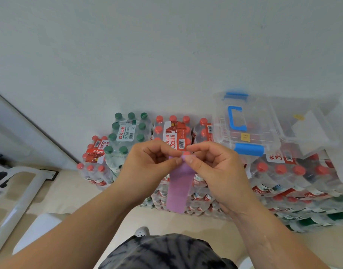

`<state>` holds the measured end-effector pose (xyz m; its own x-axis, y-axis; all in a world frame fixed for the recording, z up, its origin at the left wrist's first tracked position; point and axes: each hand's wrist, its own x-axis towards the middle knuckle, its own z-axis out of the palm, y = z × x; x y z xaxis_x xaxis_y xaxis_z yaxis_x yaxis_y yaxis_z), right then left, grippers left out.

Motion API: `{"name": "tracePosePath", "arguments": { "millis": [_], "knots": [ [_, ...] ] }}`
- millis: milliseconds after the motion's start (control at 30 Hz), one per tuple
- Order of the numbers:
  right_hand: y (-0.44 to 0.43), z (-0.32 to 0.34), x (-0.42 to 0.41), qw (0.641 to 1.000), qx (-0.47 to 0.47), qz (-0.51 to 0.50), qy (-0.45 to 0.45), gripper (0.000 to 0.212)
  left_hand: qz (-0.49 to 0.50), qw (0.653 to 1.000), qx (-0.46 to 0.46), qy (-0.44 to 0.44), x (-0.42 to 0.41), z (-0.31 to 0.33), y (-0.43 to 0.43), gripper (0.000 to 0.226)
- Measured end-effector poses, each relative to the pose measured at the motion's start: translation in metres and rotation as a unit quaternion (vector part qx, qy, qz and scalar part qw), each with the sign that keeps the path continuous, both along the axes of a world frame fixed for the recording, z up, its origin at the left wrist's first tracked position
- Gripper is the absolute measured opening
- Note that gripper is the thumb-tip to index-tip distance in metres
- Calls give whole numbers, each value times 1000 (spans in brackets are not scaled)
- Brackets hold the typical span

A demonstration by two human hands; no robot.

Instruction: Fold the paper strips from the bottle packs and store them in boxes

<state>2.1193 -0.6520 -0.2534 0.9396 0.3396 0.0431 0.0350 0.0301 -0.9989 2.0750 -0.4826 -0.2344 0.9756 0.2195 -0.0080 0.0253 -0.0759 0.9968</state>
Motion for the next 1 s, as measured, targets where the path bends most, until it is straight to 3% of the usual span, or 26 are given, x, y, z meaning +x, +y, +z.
{"name": "tracePosePath", "arguments": {
  "millis": [333,767,1000],
  "knots": [
    [-1,-2,0,999,-32,7,-5,11,-13,1000,21,9,-2,-2,1,15],
    [-1,-1,-2,1000,2,-9,23,12,10,1000,-15,5,-2,-1,-3,13],
    [3,-2,-5,999,-4,-39,27,16,13,1000,-3,-5,-2,-2,-4,23]
  ]
}}
